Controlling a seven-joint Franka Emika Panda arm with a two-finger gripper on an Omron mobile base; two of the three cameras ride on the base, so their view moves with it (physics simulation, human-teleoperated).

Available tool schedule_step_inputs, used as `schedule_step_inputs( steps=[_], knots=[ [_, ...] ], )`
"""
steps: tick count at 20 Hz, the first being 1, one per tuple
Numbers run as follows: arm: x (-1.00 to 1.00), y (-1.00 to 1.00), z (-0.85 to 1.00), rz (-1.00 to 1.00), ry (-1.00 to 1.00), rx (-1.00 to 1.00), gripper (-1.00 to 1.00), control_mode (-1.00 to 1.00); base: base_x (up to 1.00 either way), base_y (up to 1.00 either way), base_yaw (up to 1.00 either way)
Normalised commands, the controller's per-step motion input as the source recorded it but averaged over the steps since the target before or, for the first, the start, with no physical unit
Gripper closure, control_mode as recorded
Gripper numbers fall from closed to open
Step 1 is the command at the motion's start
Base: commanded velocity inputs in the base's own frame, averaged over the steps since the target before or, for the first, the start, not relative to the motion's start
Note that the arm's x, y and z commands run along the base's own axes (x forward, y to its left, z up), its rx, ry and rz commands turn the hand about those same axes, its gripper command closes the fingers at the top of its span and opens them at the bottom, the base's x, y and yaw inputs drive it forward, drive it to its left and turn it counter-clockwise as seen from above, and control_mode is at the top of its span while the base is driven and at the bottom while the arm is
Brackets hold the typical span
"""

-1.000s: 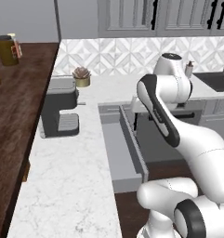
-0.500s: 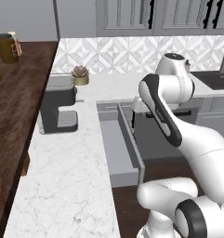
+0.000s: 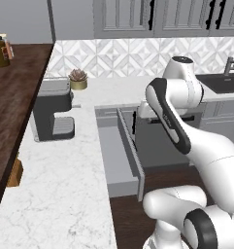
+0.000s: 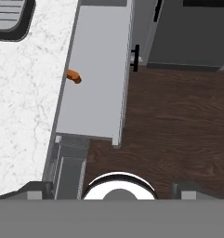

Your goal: Pick up the knife from the drawer and place it on the cutting board. Then place the meat from the plate to the cutting board.

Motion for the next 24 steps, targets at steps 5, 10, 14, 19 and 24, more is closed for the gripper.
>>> schedule_step_inputs(
  steps=[5, 10, 14, 19, 24],
  knots=[
    [0.02, 0.0, -0.03, 0.0, 0.0, 0.0, -1.0, -1.0, 0.0, 0.0, 0.0],
    [0.7, 0.09, -0.82, 0.0, 0.08, -0.05, -1.0, -1.0, 0.0, 0.0, 0.0],
    [0.76, 0.0, -1.0, 0.0, 0.09, -0.1, -1.0, -1.0, 0.0, 0.0, 0.0],
    [0.63, -0.02, -1.0, 0.0, 0.01, -0.01, -1.0, -1.0, 0.0, 0.0, 0.0],
    [0.48, 0.0, -0.77, 0.0, 0.0, 0.0, -1.0, -1.0, 0.0, 0.0, 0.0]
  ],
)
